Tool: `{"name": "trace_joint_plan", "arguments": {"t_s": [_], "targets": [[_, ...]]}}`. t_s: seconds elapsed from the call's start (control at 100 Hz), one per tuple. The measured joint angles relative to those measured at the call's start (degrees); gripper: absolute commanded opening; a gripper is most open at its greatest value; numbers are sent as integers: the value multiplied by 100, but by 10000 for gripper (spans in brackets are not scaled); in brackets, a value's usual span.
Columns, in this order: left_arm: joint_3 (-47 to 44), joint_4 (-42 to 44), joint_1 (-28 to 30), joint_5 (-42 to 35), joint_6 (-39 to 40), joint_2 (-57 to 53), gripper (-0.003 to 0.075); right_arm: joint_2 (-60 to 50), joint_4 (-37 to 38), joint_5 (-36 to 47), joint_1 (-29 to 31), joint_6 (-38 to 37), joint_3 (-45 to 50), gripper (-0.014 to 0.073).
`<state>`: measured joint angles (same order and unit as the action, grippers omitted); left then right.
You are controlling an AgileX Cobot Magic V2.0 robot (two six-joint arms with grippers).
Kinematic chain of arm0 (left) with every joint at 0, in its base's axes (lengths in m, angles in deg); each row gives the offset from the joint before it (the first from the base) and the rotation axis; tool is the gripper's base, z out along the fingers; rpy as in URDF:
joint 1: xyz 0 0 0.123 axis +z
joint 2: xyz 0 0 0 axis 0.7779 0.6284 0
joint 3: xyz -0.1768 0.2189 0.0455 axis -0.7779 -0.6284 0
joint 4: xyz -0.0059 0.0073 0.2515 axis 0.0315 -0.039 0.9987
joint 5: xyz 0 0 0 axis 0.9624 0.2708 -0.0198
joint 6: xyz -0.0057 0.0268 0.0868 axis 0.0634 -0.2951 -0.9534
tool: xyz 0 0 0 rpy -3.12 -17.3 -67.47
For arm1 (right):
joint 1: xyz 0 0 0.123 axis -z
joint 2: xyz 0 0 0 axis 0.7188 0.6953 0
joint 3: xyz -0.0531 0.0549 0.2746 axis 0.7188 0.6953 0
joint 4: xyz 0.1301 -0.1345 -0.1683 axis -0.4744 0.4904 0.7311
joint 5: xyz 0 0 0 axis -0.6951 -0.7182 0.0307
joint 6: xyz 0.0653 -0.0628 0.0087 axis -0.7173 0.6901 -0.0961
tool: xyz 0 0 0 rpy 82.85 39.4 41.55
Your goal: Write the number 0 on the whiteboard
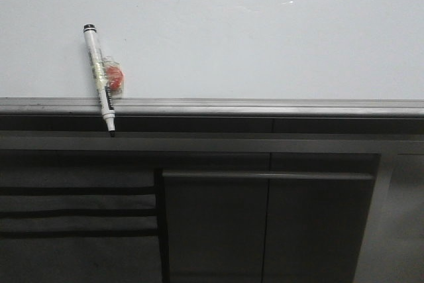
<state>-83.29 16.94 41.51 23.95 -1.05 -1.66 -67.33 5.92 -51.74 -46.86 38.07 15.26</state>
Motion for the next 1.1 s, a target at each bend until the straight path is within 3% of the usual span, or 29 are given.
{"name": "trace_joint_plan", "arguments": {"t_s": [0.42, 0.54, 0.79, 0.96, 1.1], "targets": [[13, 0, 0, -329, 0, 0, -20, 0, 0, 242, 0, 0, -37, -73], [228, -107, 0, -198, 0, 0, -20, 0, 0, -78, 0, 0, -476, -73], [1969, -130, 0, 948, 0, 525, -20, 671, 2, -1799, 0, 224, -2282, -73], [3061, -81, 0, 2268, 0, 1538, -20, 1724, -84, -3253, 0, 1061, -3375, -73], [3390, -69, 0, 2764, 0, 2223, -20, 2494, -240, -4160, 0, 1690, -3865, -73]]}}
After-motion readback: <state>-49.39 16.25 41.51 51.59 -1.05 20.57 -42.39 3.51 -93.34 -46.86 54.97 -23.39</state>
